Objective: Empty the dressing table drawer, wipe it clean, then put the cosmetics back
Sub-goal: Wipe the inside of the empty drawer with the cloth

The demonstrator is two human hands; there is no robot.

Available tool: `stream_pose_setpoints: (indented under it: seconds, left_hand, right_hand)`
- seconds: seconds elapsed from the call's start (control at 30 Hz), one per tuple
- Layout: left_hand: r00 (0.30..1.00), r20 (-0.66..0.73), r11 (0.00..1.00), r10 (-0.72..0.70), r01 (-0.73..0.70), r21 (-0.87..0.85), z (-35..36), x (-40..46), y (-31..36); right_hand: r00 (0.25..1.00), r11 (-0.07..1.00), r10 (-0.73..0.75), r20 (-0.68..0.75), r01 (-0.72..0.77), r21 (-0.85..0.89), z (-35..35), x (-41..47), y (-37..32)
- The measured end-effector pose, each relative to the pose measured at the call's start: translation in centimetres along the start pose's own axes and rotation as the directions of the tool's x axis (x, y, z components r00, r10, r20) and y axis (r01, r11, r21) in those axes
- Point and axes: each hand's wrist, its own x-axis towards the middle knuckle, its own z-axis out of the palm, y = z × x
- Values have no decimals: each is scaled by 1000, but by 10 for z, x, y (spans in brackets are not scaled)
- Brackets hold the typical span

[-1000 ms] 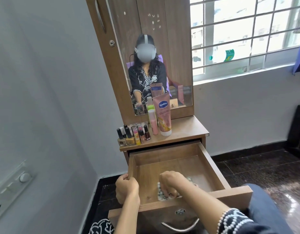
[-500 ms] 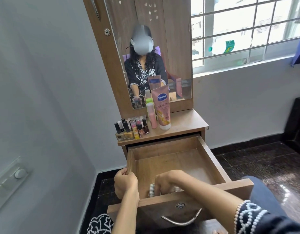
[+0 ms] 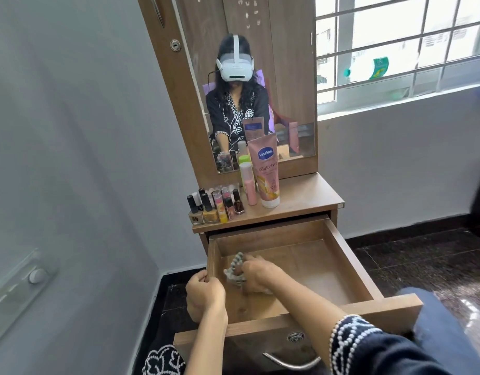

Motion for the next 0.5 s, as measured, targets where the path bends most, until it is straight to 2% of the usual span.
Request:
stream_pose_setpoints:
  seconds: [0.07, 0.13, 0.33, 0.5]
  left_hand:
    - [1000, -5, 1000, 3, -3, 10, 0, 1, 0]
    - [1000, -7, 1000, 5, -5, 5, 0, 2, -1]
    - [1000, 0, 1000, -8, 8, -10, 1, -2, 0]
    - [1000, 10, 1000, -20, 20, -11, -1, -2, 1]
  right_hand:
    - [998, 998, -37, 46, 39, -57, 4, 4, -16]
    - [999, 998, -3, 40, 5, -67, 6, 8, -19]
    - [968, 970, 242, -72, -239, 43, -13, -2, 18]
    - [932, 929, 355, -78, -361, -79, -17, -6, 25]
